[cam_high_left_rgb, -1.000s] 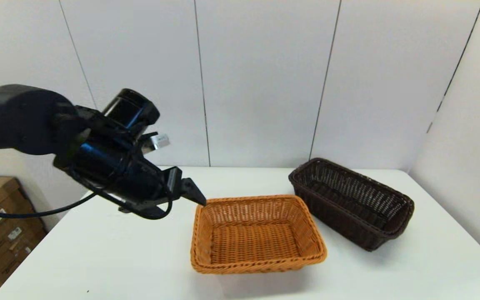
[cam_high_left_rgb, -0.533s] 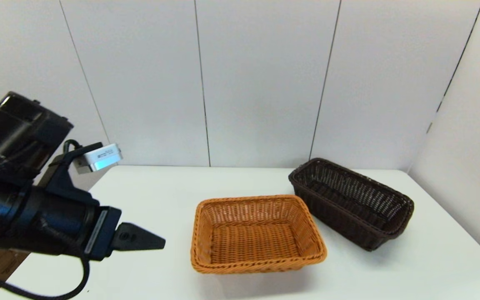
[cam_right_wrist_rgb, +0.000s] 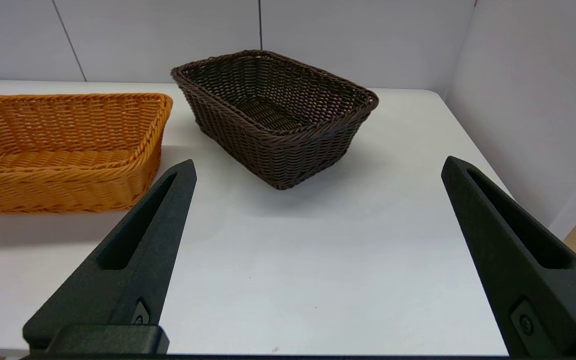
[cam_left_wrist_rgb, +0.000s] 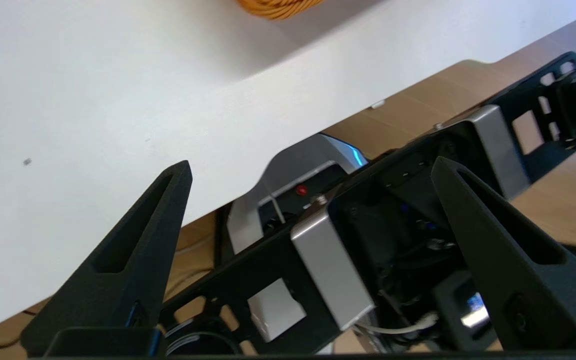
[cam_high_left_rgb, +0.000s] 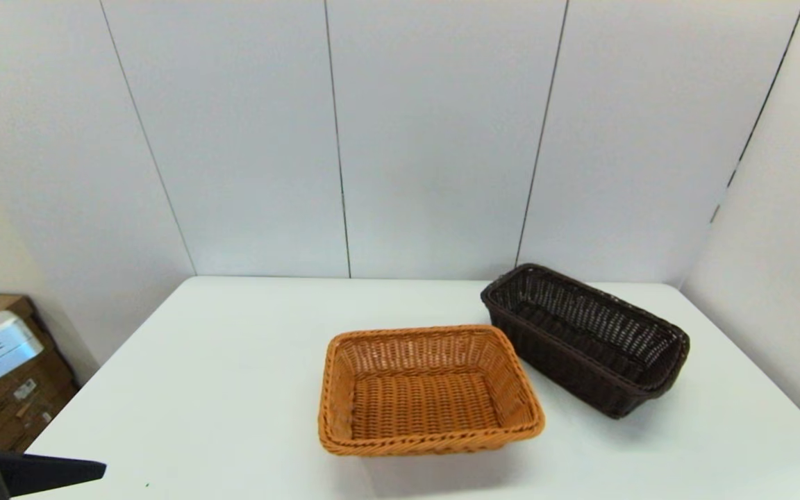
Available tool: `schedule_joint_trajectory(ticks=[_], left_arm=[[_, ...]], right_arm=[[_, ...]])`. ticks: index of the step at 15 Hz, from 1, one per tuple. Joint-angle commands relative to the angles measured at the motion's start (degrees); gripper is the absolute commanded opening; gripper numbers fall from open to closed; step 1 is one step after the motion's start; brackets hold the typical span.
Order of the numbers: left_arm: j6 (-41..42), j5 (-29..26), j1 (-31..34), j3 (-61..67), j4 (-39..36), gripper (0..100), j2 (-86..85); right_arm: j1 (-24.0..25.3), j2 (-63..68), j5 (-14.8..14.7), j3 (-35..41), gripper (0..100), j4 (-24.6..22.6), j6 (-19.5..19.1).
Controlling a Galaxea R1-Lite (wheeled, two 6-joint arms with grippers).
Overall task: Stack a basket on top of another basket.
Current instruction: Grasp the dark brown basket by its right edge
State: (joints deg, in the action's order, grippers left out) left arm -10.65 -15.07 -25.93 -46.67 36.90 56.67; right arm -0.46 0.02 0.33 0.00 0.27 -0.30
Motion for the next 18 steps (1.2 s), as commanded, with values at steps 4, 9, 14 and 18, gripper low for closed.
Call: schedule_joint_trajectory(ticks=[4,9,14,18], left_arm=[[6.0,-0.5,16.3,9.3,6.6,100,-22.9],[7.4,-6.6,25.4,14.2,9.4,100,-35.4],[7.6,-9.3,27.7,18.0,6.4,100,-41.5],[13.1,-9.0,27.4,20.8,4.8,100,-46.5]], right_arm=[[0.0,0.0,0.0,0.0,100,0.0,0.0],[0.0,0.0,0.0,0.0,100,0.0,0.0],[0.0,0.0,0.0,0.0,100,0.0,0.0],[0.0,0.0,0.0,0.0,100,0.0,0.0]])
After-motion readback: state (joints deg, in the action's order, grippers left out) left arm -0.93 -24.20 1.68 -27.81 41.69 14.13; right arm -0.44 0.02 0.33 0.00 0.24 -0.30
